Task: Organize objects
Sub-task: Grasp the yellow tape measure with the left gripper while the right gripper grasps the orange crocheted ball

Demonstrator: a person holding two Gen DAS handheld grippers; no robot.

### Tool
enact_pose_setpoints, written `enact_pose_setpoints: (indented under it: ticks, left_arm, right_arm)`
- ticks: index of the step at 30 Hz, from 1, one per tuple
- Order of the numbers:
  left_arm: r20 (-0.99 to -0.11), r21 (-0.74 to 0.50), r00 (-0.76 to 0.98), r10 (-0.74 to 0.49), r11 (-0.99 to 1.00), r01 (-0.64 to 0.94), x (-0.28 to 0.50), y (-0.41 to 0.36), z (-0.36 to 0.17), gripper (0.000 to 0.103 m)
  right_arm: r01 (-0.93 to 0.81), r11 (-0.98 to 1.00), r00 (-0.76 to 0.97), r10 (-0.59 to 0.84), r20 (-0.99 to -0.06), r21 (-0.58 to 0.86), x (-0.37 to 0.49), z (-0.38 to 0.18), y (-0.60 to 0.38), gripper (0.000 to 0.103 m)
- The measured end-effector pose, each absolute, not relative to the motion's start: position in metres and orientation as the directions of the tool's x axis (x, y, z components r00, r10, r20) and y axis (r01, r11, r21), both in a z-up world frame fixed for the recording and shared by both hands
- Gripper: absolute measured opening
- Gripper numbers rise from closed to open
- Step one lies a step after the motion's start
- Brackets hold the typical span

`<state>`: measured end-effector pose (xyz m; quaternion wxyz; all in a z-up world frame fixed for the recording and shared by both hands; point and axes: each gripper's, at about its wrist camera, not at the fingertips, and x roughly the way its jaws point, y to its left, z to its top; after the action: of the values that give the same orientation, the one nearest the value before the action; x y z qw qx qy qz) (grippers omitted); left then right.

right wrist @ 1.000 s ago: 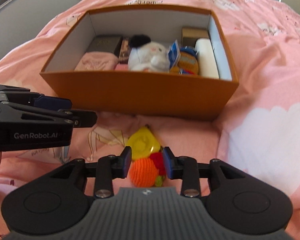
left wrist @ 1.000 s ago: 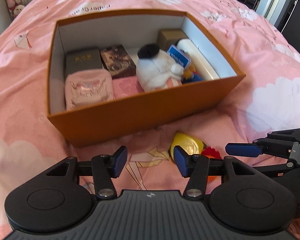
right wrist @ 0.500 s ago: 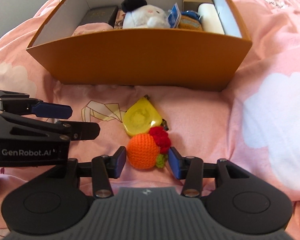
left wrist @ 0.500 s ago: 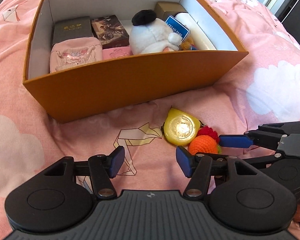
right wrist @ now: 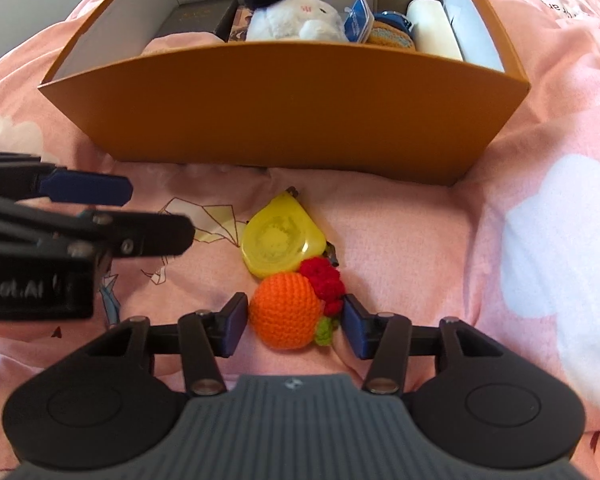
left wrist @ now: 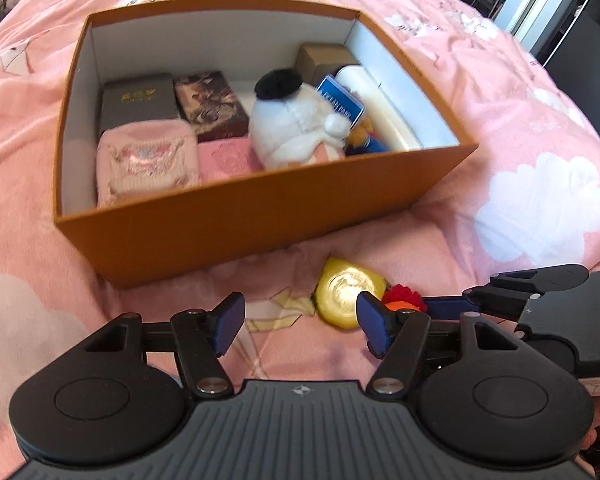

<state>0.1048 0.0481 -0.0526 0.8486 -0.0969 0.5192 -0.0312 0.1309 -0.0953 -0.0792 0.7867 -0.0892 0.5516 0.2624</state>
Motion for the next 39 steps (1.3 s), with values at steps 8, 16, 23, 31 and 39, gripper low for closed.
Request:
enact_pose_setpoints:
  ticks: [8, 16, 23, 31, 39]
  left_arm:
    - [-0.856, -0.201, 0.478, -0.198, 0.979, 0.047, 0.119, 0.037, -0.057, 0.062]
    - [-0.855, -0.206, 0.451, -0.256, 0.966, 0.158, 0.128, 0.021, -0.070, 0.066]
    - [-0.846, -0.205, 0.455, -0.276, 0.958, 0.200, 0.130, 0.023, -0.076, 0.081]
    - [-0.886, -0.122, 0.401, -0.233, 0.951, 0.283, 0.138, 0.013, -0.094, 0.078]
    - [-0.897, -0.098, 0.373, -0.237, 0.930, 0.355, 0.141, 0.001, -0.114, 0.076]
  right_arm:
    - [-0.530, 0.844, 0.338, 0.297, -0.893, 0.080, 0.139, -0.055, -0.106, 0.052]
    - [-0.558, 0.829, 0.338, 0.270, -0.901, 0.039, 0.145, -0.066, -0.111, 0.052]
    - [-0.553, 0.830, 0.308, 0.284, -0.908, 0.072, 0.150, -0.072, -0.122, 0.052]
    - [-0.514, 0.842, 0.265, 0.338, -0.903, 0.164, 0.156, -0.072, -0.143, 0.051]
    - [-0.505, 0.841, 0.247, 0.356, -0.901, 0.194, 0.161, -0.071, -0.142, 0.052]
